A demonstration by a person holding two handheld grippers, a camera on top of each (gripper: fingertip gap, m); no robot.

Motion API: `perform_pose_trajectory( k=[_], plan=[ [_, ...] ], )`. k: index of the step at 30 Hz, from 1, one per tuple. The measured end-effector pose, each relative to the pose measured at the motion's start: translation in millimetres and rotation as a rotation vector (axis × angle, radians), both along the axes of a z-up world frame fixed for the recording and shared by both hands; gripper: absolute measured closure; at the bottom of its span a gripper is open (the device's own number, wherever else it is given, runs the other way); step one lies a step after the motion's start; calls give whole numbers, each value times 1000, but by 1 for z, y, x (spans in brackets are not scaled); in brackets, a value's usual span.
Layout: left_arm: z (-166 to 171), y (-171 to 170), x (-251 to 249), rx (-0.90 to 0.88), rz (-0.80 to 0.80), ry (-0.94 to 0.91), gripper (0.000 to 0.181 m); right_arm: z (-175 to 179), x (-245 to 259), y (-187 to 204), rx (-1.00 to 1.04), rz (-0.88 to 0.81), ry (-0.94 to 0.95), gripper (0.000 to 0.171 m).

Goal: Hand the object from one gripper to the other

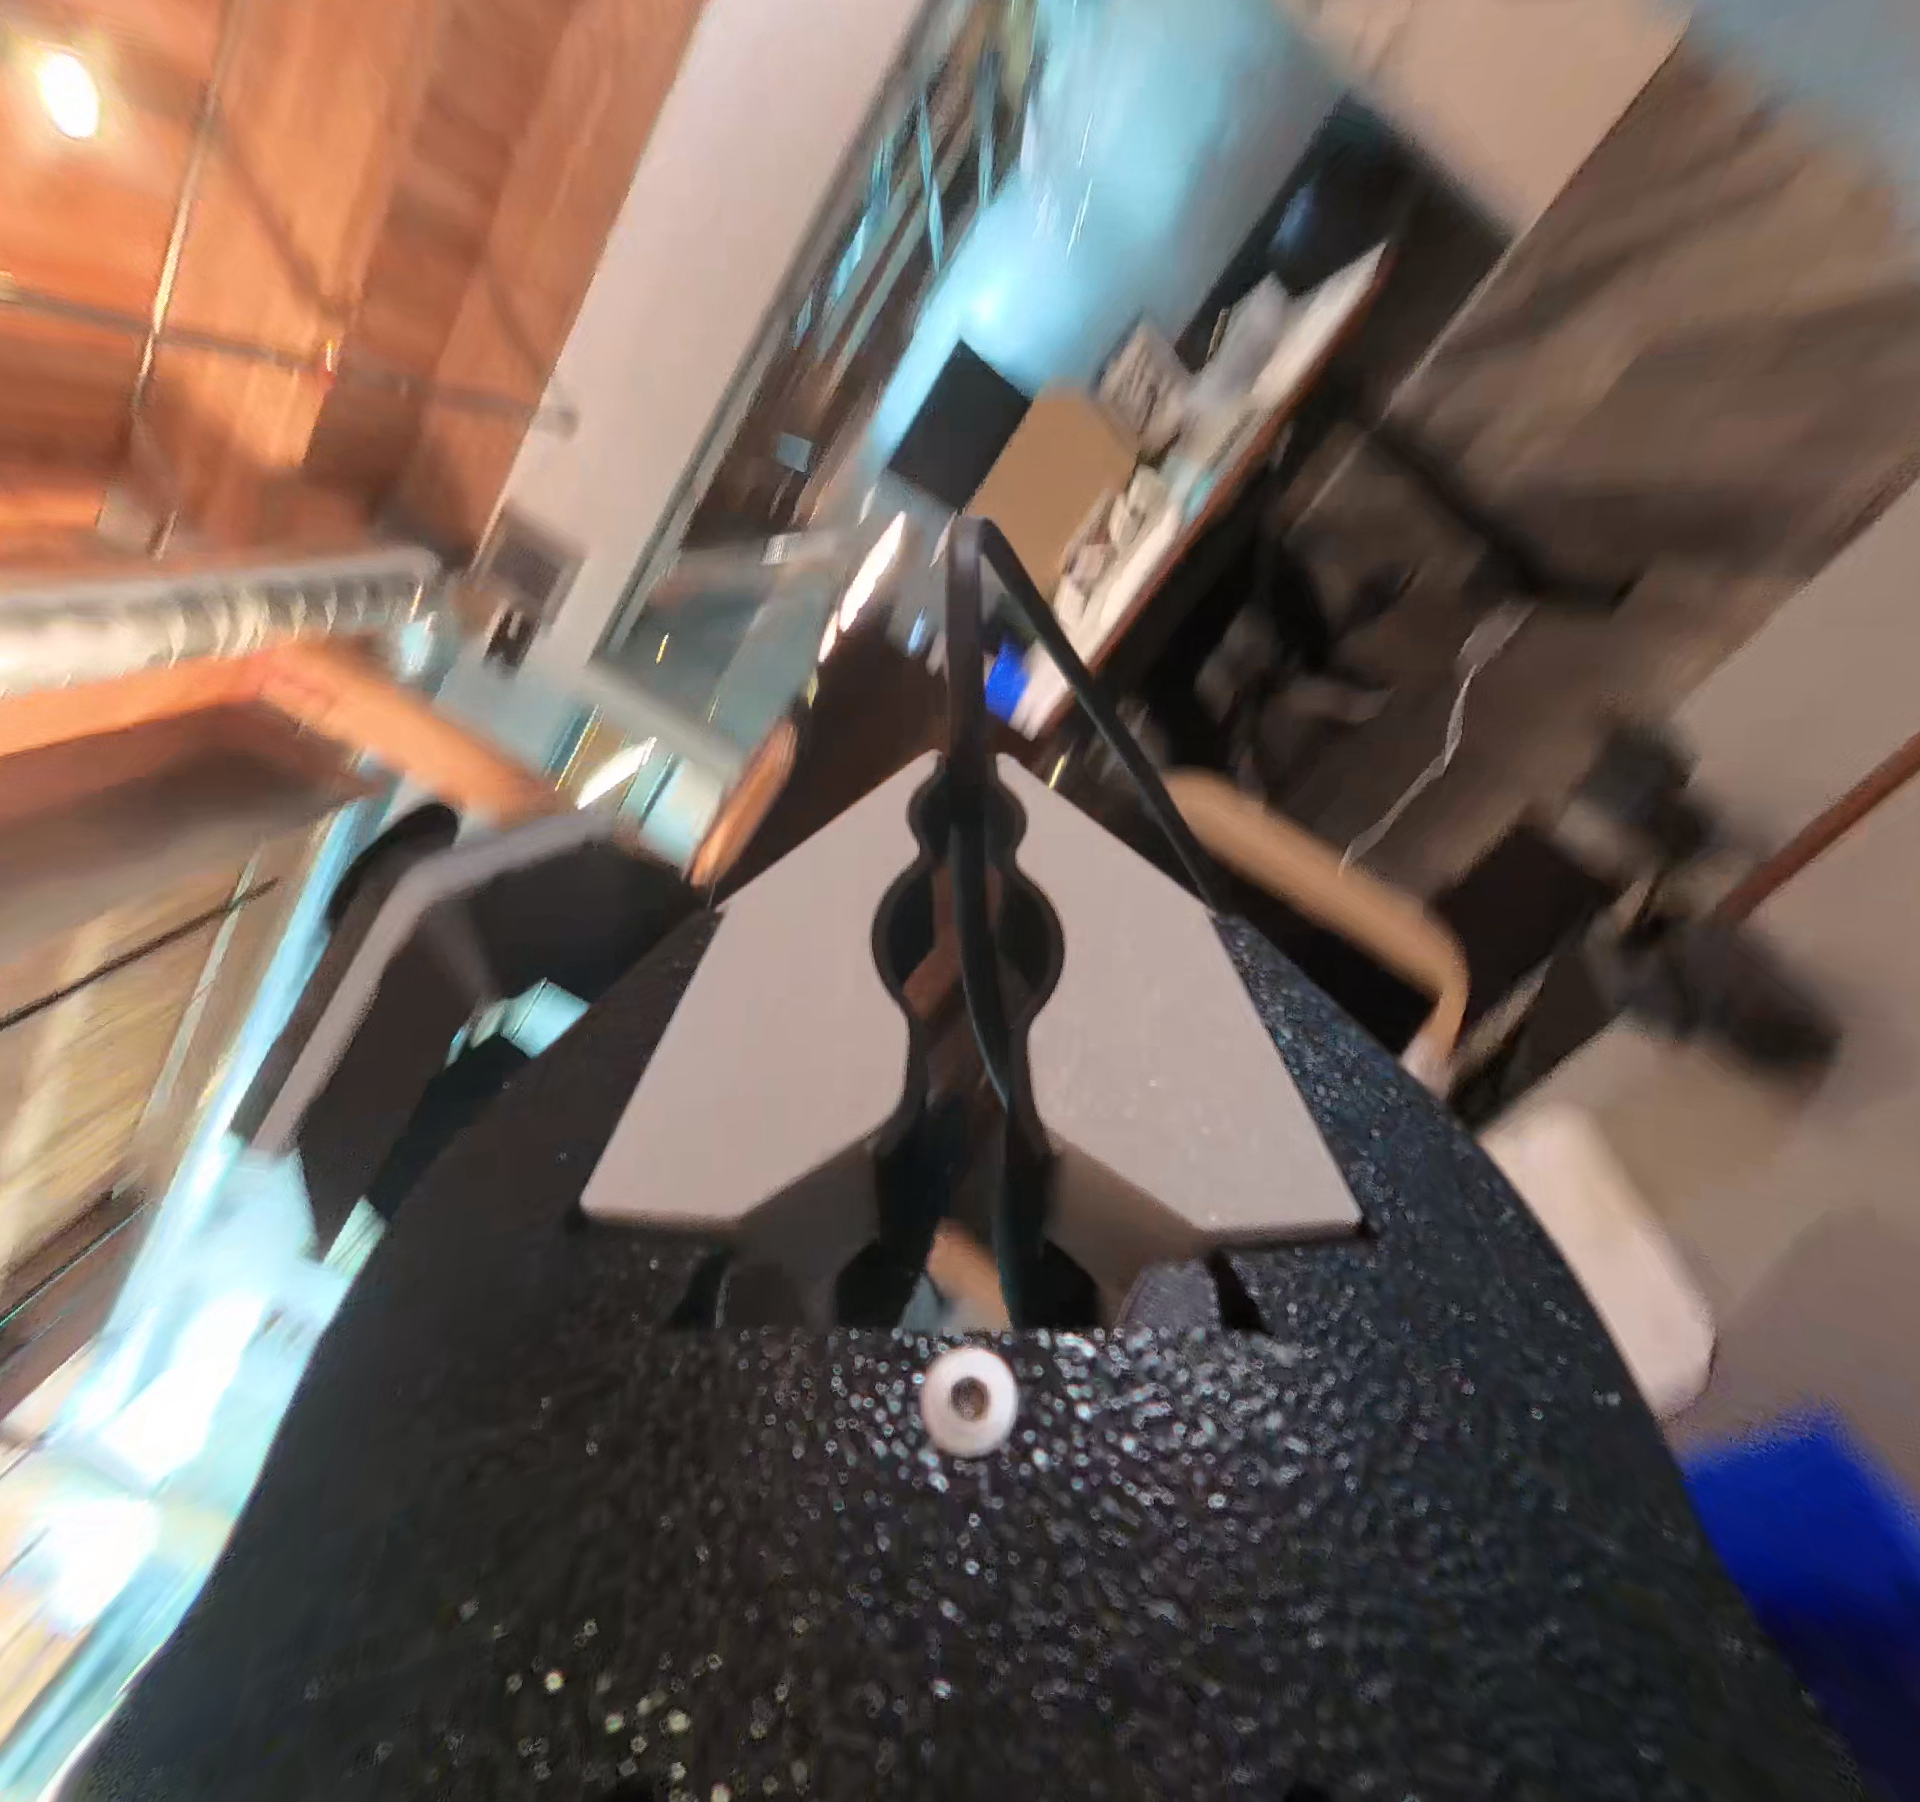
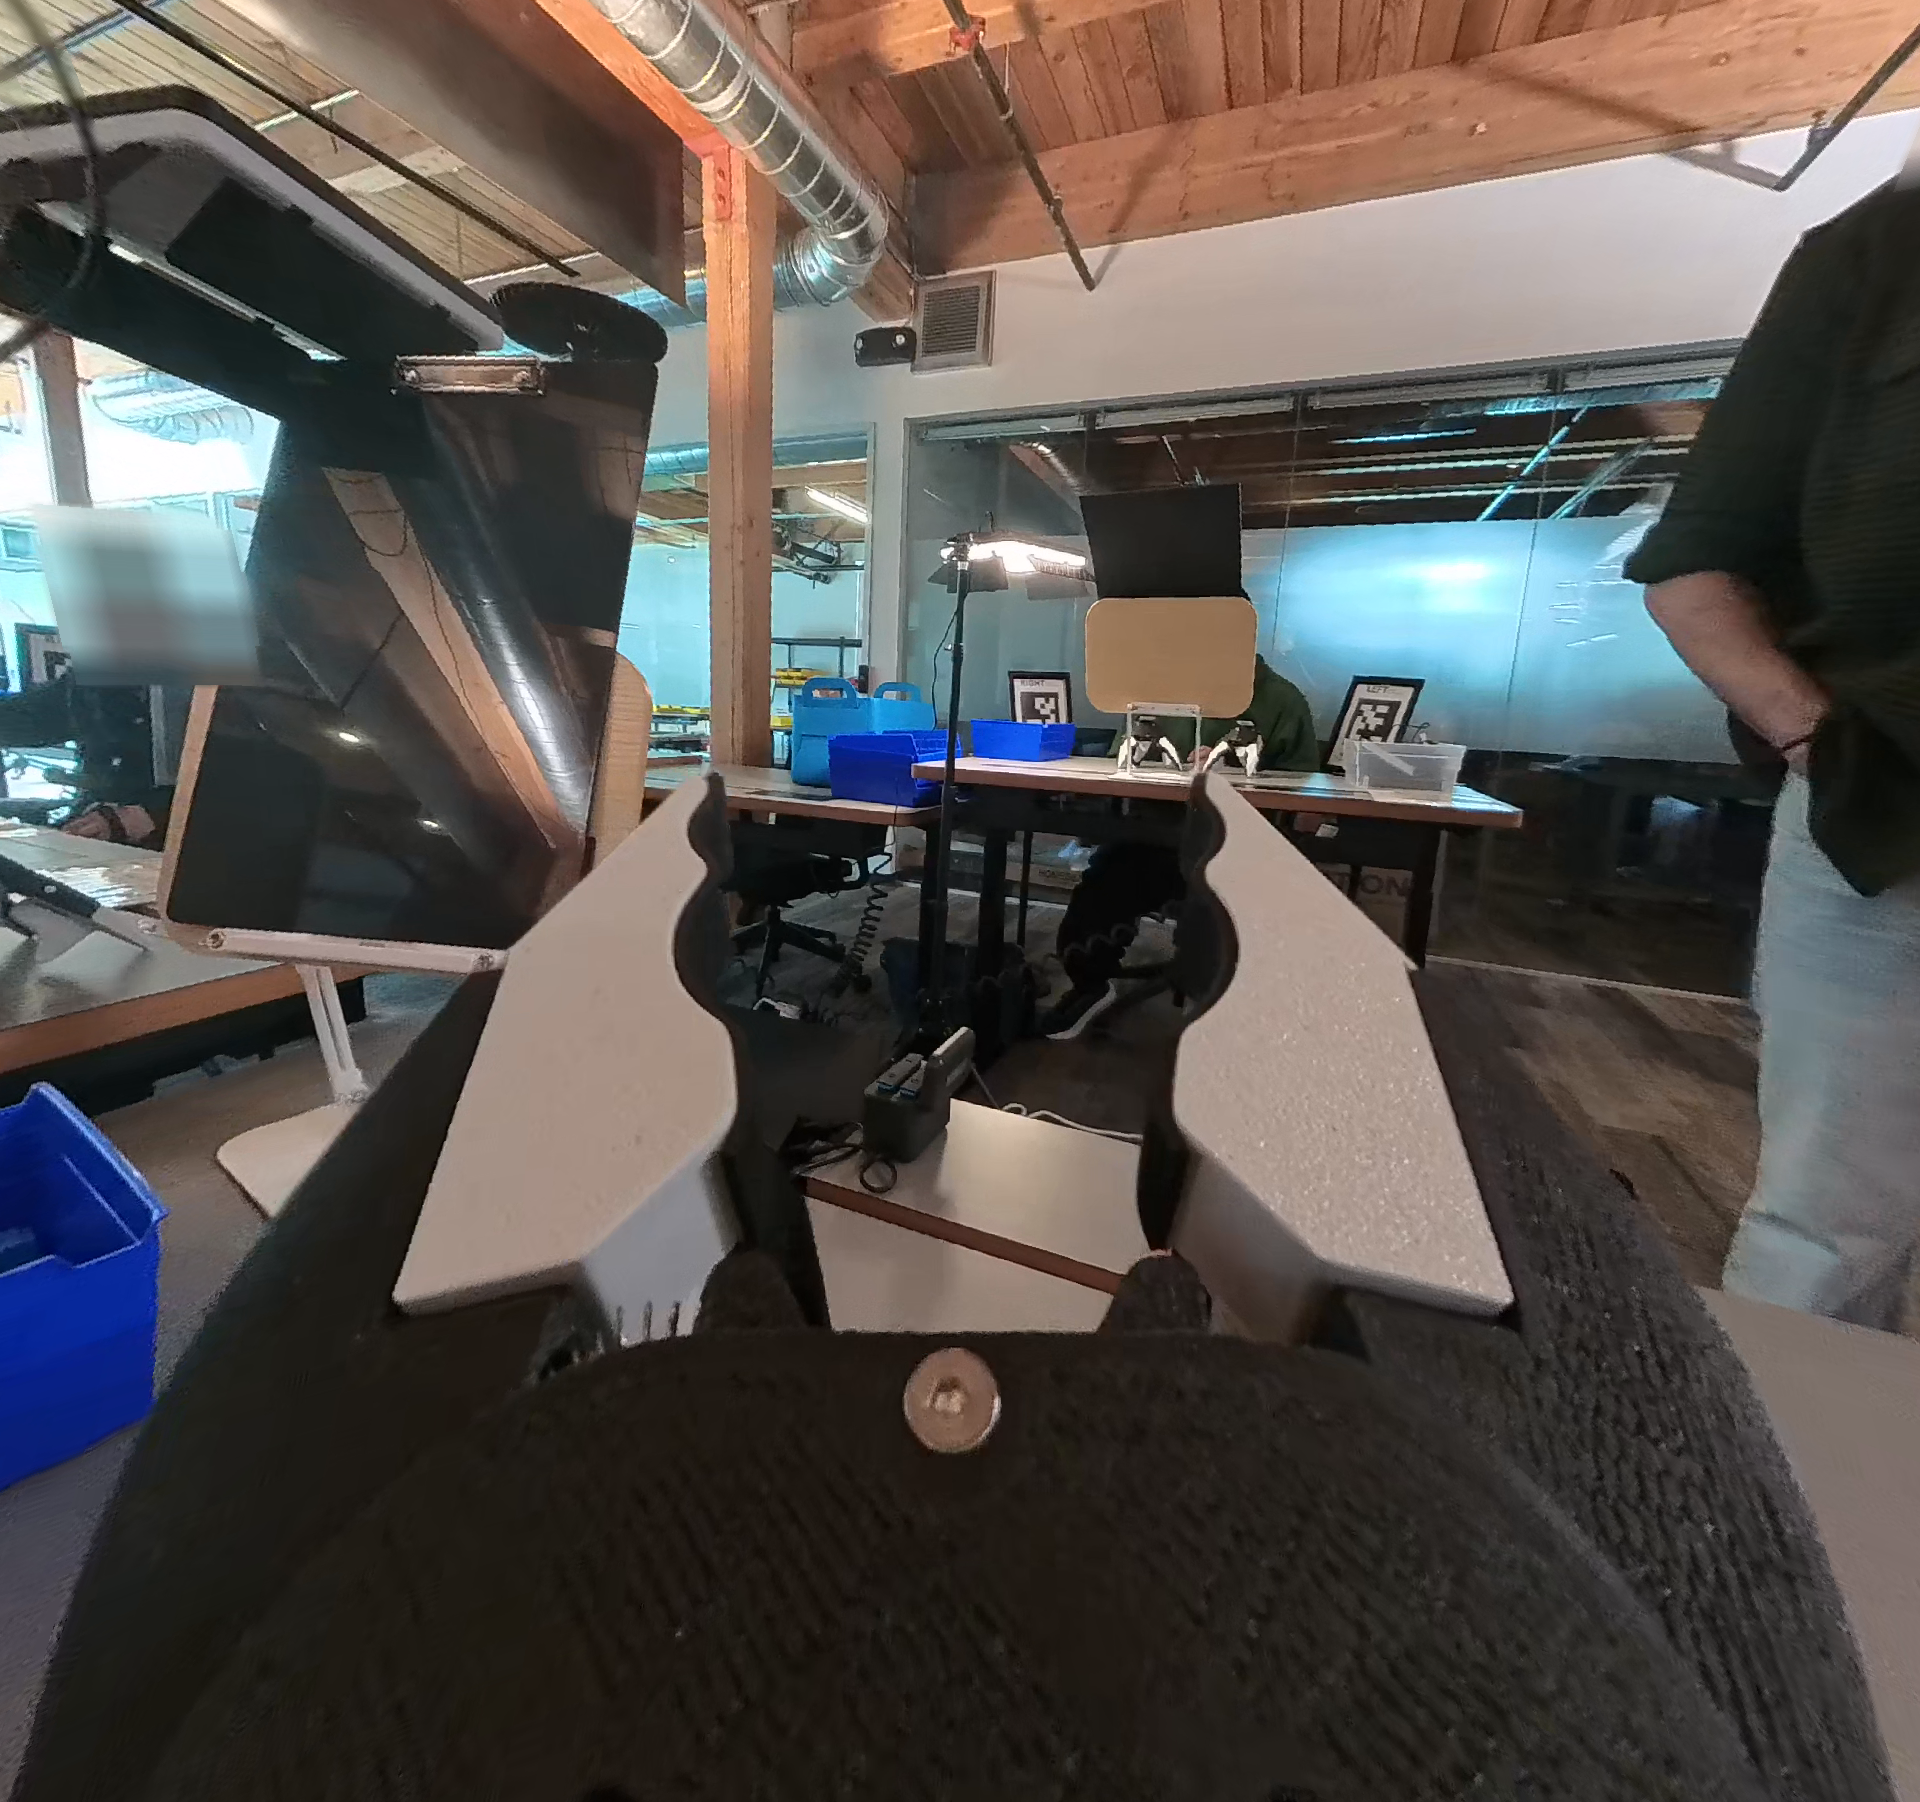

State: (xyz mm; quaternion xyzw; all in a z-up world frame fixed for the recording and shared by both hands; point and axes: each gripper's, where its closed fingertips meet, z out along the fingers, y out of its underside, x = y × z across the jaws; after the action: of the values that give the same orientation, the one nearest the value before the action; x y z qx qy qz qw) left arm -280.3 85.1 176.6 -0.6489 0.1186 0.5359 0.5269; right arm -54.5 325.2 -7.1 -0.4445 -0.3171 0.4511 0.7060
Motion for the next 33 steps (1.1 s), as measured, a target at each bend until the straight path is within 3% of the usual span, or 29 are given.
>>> perform_pose_trajectory(
  k=[3, 6, 14, 25, 33],
  plan=[
    [20, 36, 23, 67, -102, -3, 179, 0, 0, 0, 8, -14, -10, 85],
    [18, 68, 44, 110, -223, -66, 178, 0, 1, 1, 13, -24, -12, 85],
    [-42, 126, 95, 146, -493, -206, 179, 1, 5, 3, 18, -48, -7, 85],
    [-159, 153, 115, 110, -696, -449, 178, 0, -1, 1, 57, -91, -47, 86],
    [-204, 154, 106, 105, -771, -618, 178, 1, -6, -6, 78, -91, -66, 86]
  ],
)
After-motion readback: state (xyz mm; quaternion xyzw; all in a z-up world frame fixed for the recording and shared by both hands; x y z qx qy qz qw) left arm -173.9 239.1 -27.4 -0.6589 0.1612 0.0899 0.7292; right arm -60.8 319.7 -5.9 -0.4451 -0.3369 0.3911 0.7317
